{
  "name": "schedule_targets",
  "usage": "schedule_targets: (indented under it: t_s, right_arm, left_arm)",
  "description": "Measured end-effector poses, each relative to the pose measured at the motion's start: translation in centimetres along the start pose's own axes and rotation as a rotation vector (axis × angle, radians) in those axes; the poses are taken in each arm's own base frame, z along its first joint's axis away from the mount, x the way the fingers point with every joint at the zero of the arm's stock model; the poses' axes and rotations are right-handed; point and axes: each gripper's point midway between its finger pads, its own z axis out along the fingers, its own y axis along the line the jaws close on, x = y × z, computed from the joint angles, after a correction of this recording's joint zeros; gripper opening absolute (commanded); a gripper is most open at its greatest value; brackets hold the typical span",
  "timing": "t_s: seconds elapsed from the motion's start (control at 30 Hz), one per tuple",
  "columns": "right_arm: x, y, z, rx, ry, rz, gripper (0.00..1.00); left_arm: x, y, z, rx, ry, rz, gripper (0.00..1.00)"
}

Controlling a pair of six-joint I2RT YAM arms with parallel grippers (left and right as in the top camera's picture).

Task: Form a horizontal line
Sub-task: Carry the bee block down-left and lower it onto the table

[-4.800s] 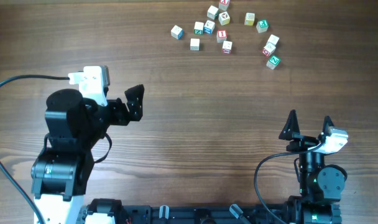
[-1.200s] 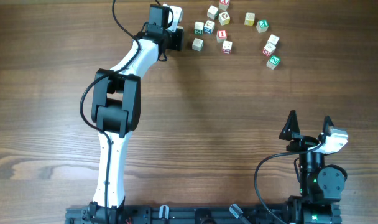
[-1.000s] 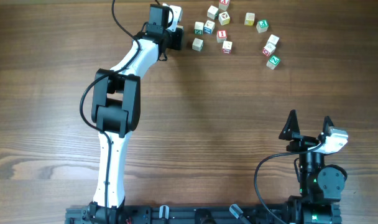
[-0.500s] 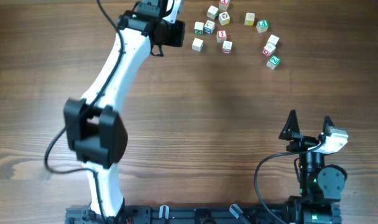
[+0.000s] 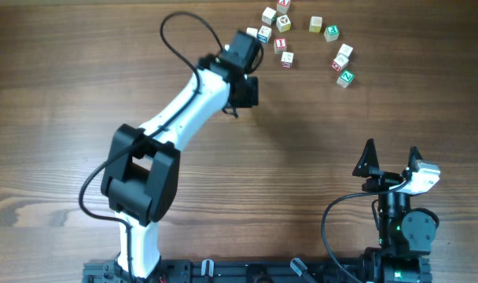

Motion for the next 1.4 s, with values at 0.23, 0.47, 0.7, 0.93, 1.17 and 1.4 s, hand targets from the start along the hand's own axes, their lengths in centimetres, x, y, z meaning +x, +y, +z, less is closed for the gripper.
schedule_targets:
  t_s: [0.23,0.47,0.7,0.93,1.17,1.4]
  right_arm:
    - [0.0,0.0,0.0,0.0,0.0,0.0,1.0]
    - [0.0,0.0,0.0,0.0,0.0,0.0,1.0]
    - [0.0,0.0,0.0,0.0,0.0,0.0,1.0]
    - [0.0,0.0,0.0,0.0,0.0,0.0,1.0]
    - [0.0,0.0,0.0,0.0,0.0,0.0,1.0]
    - [0.0,0.0,0.0,0.0,0.0,0.0,1.0]
  left_arm:
    - [2.0,0.0,4.1,-0.038,-0.106,-0.055,0.27]
    - [2.2,1.0,4.4,-0.1,-0.132,-0.059,0.63]
    - [2.6,1.4,4.6,-0.114,-0.126,-0.071,0.86]
    - [0.5,0.4,4.4,-0.066,-0.207,-0.039,0.61]
    - [-0.8,2.7,4.4,-0.092,-0.221,-0.067,0.56]
    - [-1.0,3.1,4.4,-0.097,-0.221,-0.067,0.31]
